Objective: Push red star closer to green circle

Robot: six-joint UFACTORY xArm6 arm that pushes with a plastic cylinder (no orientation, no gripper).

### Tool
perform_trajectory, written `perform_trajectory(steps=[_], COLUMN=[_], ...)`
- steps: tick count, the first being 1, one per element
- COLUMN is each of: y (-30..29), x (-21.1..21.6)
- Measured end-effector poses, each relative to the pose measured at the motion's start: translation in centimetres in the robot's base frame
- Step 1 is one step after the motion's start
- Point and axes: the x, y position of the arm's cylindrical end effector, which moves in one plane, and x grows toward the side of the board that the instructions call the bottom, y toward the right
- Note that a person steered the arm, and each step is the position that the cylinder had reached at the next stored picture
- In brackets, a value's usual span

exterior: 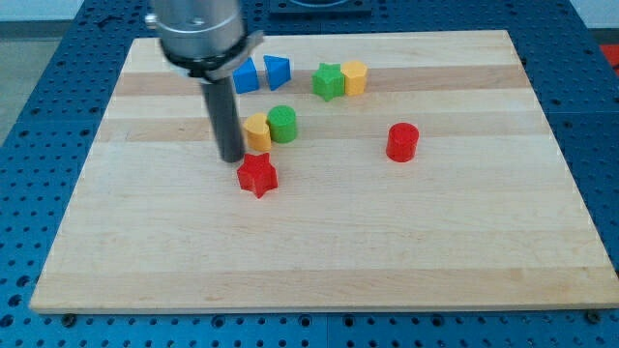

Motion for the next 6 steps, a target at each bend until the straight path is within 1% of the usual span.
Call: perform_trajectory(steps=[1, 2, 3, 4, 5, 6], y=[-4.8, -5.1, -0.9, 5.0, 6.8, 3.4], x=[1.8, 5.8, 8.2, 8.0, 7.5, 7.5])
